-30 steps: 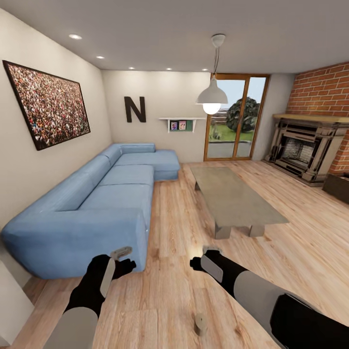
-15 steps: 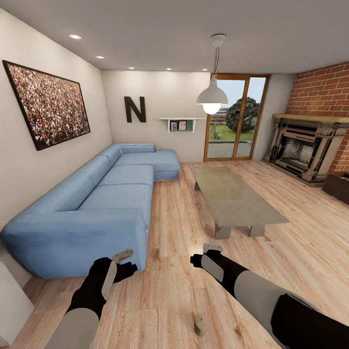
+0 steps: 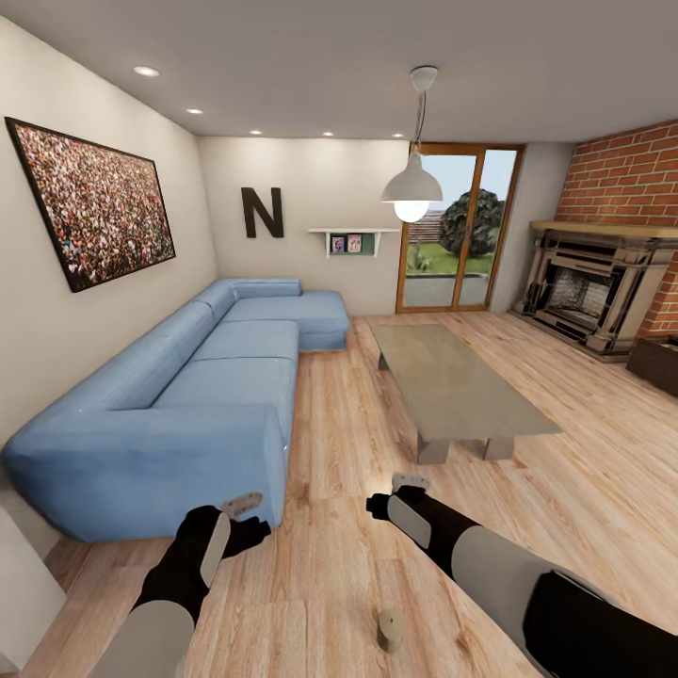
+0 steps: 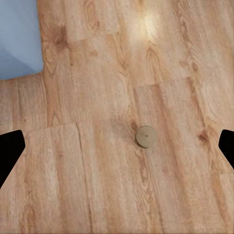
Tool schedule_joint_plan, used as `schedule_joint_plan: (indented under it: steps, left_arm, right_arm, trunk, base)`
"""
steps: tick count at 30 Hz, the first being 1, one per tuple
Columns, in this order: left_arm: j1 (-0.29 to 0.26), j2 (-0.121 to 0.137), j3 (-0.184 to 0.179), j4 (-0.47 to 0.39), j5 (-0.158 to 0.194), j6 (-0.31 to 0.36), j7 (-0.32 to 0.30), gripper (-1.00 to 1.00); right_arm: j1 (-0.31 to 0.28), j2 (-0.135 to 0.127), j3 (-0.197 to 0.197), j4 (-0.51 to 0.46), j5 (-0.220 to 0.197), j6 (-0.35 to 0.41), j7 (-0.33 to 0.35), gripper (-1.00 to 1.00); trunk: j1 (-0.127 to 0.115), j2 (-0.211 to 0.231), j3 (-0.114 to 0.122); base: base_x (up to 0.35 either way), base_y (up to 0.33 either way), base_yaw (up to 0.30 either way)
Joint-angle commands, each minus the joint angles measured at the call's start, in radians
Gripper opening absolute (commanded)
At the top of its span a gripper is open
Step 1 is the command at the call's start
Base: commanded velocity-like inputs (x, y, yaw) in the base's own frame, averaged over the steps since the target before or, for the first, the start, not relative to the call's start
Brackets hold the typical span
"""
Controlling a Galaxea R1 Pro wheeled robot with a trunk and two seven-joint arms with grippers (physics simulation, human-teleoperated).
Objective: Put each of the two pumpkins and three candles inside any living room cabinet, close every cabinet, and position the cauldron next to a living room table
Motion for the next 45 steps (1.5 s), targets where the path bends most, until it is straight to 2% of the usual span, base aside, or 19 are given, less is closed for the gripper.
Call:
schedule_joint_plan:
  steps: [1, 3, 4, 6, 8, 9, 11, 12, 13, 15, 16, 17, 19, 23, 28, 33, 35, 41, 45]
  left_arm:
    - [-0.001, -0.001, 0.004, 0.001, 0.004, 0.005, 0.004, 1.00]
    - [-0.001, 0.001, 0.004, 0.034, 0.004, 0.004, 0.000, 1.00]
    - [-0.001, 0.005, 0.002, 0.070, 0.001, -0.001, 0.013, 1.00]
    - [0.000, 0.007, 0.001, 0.010, -0.001, 0.026, 0.041, 1.00]
    - [-0.007, 0.003, -0.001, -0.088, -0.002, 0.129, 0.128, 1.00]
    - [-0.014, 0.001, -0.001, -0.109, -0.001, 0.153, 0.159, 1.00]
    - [-0.067, -0.018, 0.000, -0.138, 0.000, 0.198, 0.294, 1.00]
    - [-0.081, -0.021, 0.000, -0.128, 0.000, 0.204, 0.328, 1.00]
    - [-0.128, -0.021, 0.000, -0.063, 0.000, 0.215, 0.411, 1.00]
    - [-0.206, -0.021, 0.003, 0.073, 0.001, 0.223, 0.463, 1.00]
    - [-0.225, -0.021, 0.003, 0.113, 0.002, 0.224, 0.470, 1.00]
    - [-0.266, -0.012, 0.004, 0.192, 0.003, 0.225, 0.477, 1.00]
    - [-0.346, 0.016, 0.004, 0.322, 0.028, 0.227, 0.469, 1.00]
    - [-0.434, 0.060, 0.005, 0.437, 0.075, 0.229, 0.440, 1.00]
    - [-0.486, 0.074, 0.004, 0.465, 0.087, 0.230, 0.397, 1.00]
    - [-0.497, 0.074, 0.004, 0.470, 0.090, 0.229, 0.375, 1.00]
    - [-0.498, 0.074, 0.005, 0.471, 0.091, 0.229, 0.373, 1.00]
    - [-0.499, 0.074, 0.006, 0.470, 0.091, 0.226, 0.369, 1.00]
    - [-0.499, 0.072, 0.006, 0.464, 0.092, 0.216, 0.371, 1.00]
  right_arm:
    - [-0.001, 0.000, 0.006, -0.001, -0.005, 0.003, -0.006, 1.00]
    - [-0.001, 0.001, 0.008, -0.001, -0.004, 0.000, -0.007, 1.00]
    - [0.000, 0.043, 0.007, 0.008, 0.001, 0.006, -0.009, 1.00]
    - [-0.004, 0.044, 0.005, 0.008, 0.004, 0.020, -0.011, 1.00]
    - [-0.048, 0.043, 0.004, 0.009, 0.005, 0.076, -0.030, 1.00]
    - [-0.066, 0.043, 0.003, 0.009, 0.005, 0.098, -0.040, 1.00]
    - [-0.131, 0.046, 0.002, 0.006, 0.005, 0.201, -0.105, 1.00]
    - [-0.142, 0.046, 0.002, 0.004, 0.005, 0.225, -0.123, 1.00]
    - [-0.166, 0.048, 0.001, -0.007, 0.005, 0.287, -0.172, 1.00]
    - [-0.186, 0.047, 0.000, -0.028, 0.005, 0.343, -0.212, 1.00]
    - [-0.190, 0.046, 0.000, -0.031, 0.005, 0.355, -0.217, 1.00]
    - [-0.196, 0.045, 0.000, -0.036, 0.005, 0.380, -0.225, 1.00]
    - [-0.210, 0.034, -0.002, -0.041, 0.004, 0.446, -0.230, 1.00]
    - [-0.246, 0.008, -0.002, -0.044, 0.006, 0.527, -0.214, 1.00]
    - [-0.319, -0.021, -0.001, -0.046, 0.032, 0.581, -0.188, 1.00]
    - [-0.338, -0.026, -0.002, -0.046, 0.053, 0.595, -0.150, 1.00]
    - [-0.341, -0.029, -0.002, -0.044, 0.056, 0.595, -0.109, 1.00]
    - [-0.343, -0.060, -0.001, -0.036, 0.059, 0.563, 0.148, 1.00]
    - [-0.343, -0.060, 0.003, -0.004, 0.059, 0.516, 0.174, 1.00]
  trunk:
    - [0.000, -0.002, -0.002]
    - [0.000, -0.002, -0.002]
    - [0.000, -0.002, -0.002]
    - [0.000, -0.002, -0.002]
    - [0.000, -0.002, -0.002]
    - [0.000, -0.002, -0.002]
    - [0.000, -0.002, -0.002]
    - [0.000, -0.002, -0.002]
    - [0.000, -0.002, -0.002]
    - [0.000, -0.002, -0.002]
    - [0.000, -0.002, -0.002]
    - [0.000, -0.002, -0.002]
    - [0.000, -0.002, -0.002]
    - [0.000, -0.002, -0.002]
    - [0.000, -0.002, -0.002]
    - [0.000, -0.002, -0.002]
    - [0.000, -0.002, -0.002]
    - [0.004, -0.009, -0.005]
    - [0.020, -0.037, -0.018]
  base:
    - [0.000, 0.000, 0.000]
    - [0.000, 0.000, 0.000]
    - [0.000, 0.000, 0.000]
    - [0.000, 0.000, 0.000]
    - [0.000, 0.000, 0.000]
    - [0.000, 0.000, 0.000]
    - [0.000, 0.000, 0.000]
    - [0.000, 0.000, 0.000]
    - [0.000, 0.000, 0.000]
    - [0.000, 0.000, 0.000]
    - [0.000, 0.000, 0.000]
    - [0.000, 0.000, 0.000]
    - [0.000, 0.000, 0.000]
    - [0.000, 0.000, 0.000]
    - [0.000, 0.000, 0.000]
    - [0.000, 0.000, 0.000]
    - [0.000, 0.000, 0.000]
    - [0.000, 0.000, 0.000]
    - [0.000, 0.000, 0.000]
